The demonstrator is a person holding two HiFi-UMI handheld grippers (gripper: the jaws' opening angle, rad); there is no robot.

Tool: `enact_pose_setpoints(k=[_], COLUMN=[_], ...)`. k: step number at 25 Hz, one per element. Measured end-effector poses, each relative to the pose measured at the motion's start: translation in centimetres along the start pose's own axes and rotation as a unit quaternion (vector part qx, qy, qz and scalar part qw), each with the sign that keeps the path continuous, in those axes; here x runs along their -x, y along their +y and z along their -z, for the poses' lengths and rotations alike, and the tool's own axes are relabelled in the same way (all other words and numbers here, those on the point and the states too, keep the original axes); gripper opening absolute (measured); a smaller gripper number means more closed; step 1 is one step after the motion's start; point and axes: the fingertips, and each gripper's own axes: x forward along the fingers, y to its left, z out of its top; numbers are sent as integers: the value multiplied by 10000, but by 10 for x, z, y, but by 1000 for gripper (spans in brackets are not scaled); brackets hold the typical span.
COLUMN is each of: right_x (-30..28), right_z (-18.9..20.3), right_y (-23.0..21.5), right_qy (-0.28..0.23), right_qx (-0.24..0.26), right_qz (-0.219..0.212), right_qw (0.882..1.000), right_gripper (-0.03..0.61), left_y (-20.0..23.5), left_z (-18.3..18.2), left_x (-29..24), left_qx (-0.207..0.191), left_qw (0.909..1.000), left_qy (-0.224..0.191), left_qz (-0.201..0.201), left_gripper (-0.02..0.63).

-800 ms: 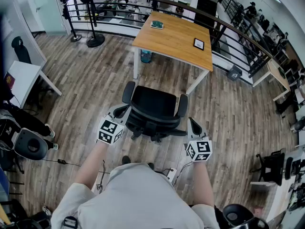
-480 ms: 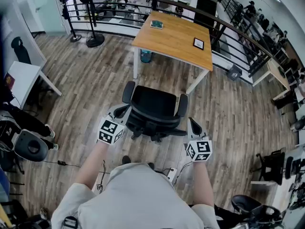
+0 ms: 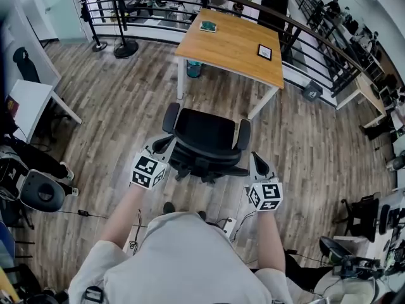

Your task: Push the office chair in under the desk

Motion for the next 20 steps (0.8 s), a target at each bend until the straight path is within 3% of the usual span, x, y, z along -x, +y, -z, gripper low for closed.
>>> enact_pose_setpoints(k=[12, 20], right_x=[-1, 0], right_z=[11, 30], right_y=[0, 5], right_qy=[119, 440], right_qx=[-58, 62], right_qz=[135, -48], right_qw=[9998, 9990], right_gripper=[12, 84], left_y=[0, 0], left_z=[9, 24], left_x=[-3, -6], left_qx=[-64, -172], left_qw=[9996, 9985], left_qy=[155, 349], left_qz=[218, 374], left_gripper=[1, 81])
